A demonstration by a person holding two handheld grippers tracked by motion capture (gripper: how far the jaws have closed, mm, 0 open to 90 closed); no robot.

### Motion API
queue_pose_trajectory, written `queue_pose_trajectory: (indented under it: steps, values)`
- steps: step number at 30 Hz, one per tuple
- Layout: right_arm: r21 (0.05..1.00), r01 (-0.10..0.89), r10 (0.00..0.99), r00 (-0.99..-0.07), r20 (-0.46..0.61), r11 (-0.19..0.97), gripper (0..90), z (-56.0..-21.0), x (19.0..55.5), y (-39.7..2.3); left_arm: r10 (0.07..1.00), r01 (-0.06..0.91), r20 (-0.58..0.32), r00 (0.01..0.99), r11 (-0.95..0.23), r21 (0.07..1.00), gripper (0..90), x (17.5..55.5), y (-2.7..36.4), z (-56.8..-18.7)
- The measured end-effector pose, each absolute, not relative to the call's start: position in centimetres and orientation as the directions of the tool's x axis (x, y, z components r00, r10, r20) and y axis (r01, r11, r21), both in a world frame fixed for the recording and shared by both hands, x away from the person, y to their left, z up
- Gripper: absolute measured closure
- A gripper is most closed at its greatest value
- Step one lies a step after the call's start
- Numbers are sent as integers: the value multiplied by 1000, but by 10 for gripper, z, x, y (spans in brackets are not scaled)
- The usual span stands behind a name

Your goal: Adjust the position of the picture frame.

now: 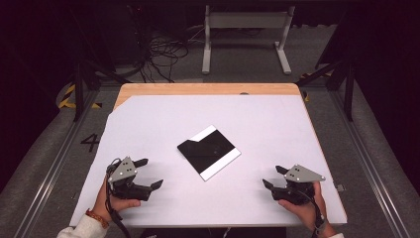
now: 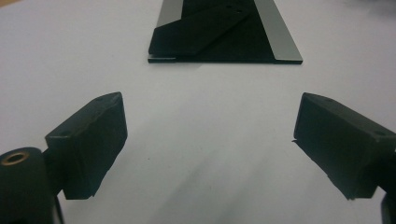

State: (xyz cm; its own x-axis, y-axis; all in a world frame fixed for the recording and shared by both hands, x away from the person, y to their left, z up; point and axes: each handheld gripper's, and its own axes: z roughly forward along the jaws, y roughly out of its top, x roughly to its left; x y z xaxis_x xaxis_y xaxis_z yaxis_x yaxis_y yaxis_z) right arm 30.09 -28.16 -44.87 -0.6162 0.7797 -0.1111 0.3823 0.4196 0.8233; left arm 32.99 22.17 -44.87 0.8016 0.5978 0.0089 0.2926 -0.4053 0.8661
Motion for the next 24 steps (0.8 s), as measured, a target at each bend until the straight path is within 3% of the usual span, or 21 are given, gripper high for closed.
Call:
queue_pose_trajectory:
  steps: [3,8,11,14,15,17,24]
  values:
    - [825,377,776,-621,-110,420,418,-447,302,-282,592,295,-3,806,-398,869,151,331,222,-449]
    - [825,385,777,-622,-100,414,476,-446,309,-282,566,298,6,824,-442,846,278,328,219,-453]
    - [823,389,777,-622,-96,414,578,-447,315,-281,564,308,10,825,-465,830,429,327,217,-453]
    - [818,398,775,-625,-89,415,691,-447,321,-281,549,299,10,836,-471,830,636,328,214,-453]
    - [818,398,775,-625,-89,415,691,-447,321,-281,546,300,15,838,-483,823,636,330,213,-453]
    - [824,399,775,-627,-74,402,777,-445,326,-280,545,308,7,839,-485,818,781,336,209,-453]
    - [822,389,746,-663,-64,417,894,-443,333,-258,584,338,-5,811,-462,820,862,364,206,-450]
